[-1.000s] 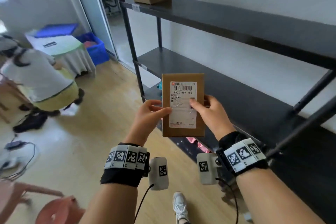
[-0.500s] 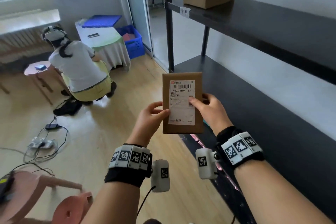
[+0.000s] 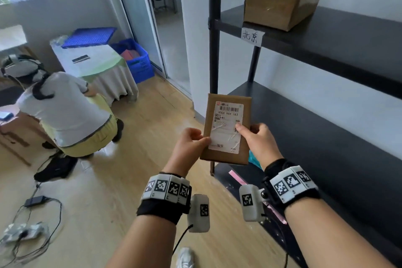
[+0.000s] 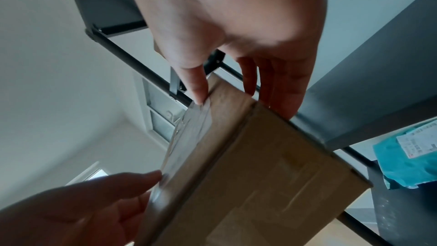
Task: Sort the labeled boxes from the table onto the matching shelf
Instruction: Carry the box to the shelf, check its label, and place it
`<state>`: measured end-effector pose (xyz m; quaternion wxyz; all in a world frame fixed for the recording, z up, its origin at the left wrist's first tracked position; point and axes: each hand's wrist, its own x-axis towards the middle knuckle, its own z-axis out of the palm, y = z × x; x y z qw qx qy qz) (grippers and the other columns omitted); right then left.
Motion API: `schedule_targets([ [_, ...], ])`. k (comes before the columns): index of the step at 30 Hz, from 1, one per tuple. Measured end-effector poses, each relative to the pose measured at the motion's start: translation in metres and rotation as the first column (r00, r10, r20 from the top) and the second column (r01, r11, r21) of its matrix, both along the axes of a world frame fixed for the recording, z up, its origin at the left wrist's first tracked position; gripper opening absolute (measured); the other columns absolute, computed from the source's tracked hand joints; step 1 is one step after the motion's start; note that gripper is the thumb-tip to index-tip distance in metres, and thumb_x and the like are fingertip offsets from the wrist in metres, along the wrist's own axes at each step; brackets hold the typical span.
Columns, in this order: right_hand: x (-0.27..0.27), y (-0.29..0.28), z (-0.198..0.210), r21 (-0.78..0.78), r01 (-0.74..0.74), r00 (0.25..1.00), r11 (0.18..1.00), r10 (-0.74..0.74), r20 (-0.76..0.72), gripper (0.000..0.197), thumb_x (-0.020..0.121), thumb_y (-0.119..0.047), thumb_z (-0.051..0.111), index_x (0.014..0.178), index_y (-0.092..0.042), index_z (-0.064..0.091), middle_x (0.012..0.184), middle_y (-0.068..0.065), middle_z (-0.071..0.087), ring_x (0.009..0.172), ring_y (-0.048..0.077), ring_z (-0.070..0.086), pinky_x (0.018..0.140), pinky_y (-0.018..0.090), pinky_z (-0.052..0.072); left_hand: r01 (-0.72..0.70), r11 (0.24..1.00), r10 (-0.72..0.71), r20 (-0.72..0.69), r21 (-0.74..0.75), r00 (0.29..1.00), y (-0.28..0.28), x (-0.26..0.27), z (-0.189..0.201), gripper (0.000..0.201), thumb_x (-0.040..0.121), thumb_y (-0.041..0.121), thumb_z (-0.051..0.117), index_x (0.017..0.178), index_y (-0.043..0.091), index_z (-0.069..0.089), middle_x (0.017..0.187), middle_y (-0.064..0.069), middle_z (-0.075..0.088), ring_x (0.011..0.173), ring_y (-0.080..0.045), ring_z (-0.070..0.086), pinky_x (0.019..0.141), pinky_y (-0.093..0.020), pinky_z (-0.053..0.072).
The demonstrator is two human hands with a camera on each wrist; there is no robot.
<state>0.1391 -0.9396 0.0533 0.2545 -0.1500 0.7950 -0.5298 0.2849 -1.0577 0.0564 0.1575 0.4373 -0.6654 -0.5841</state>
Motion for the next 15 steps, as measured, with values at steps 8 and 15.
schedule_targets([
  [8, -0.012, -0.048, -0.014, 0.023, 0.260, 0.961, 0.965, -0.261, 0.093, 0.043, 0.086, -0.039, 0.067, 0.116, -0.012, 0.053, 0.100, -0.001, 0.067, 0.088, 0.014, 0.066, 0.075, 0.032, 0.053, 0.345, 0.938, -0.343, 0.092, -0.013, 0.935, -0.081, -0.051, -0.006, 0.042, 0.092, 0.019, 0.065, 0.134, 0.015, 0.059, 0.126, -0.005, 0.066, 0.109, -0.020, 0.065, 0.094, -0.035, 0.055],
  [15, -0.059, -0.060, -0.032, 0.080, 0.353, 0.929, 0.932, -0.360, 0.089, 0.034, 0.084, -0.038, 0.066, 0.109, -0.016, 0.058, 0.104, -0.001, 0.068, 0.093, 0.017, 0.065, 0.082, 0.035, 0.051, 0.481, 0.877, -0.481, 0.080, 0.018, 0.873, -0.099, -0.116, -0.025, 0.044, 0.101, 0.019, 0.052, 0.145, 0.017, 0.051, 0.092, 0.004, 0.061, 0.077, -0.008, 0.058, 0.068, -0.020, 0.049],
])
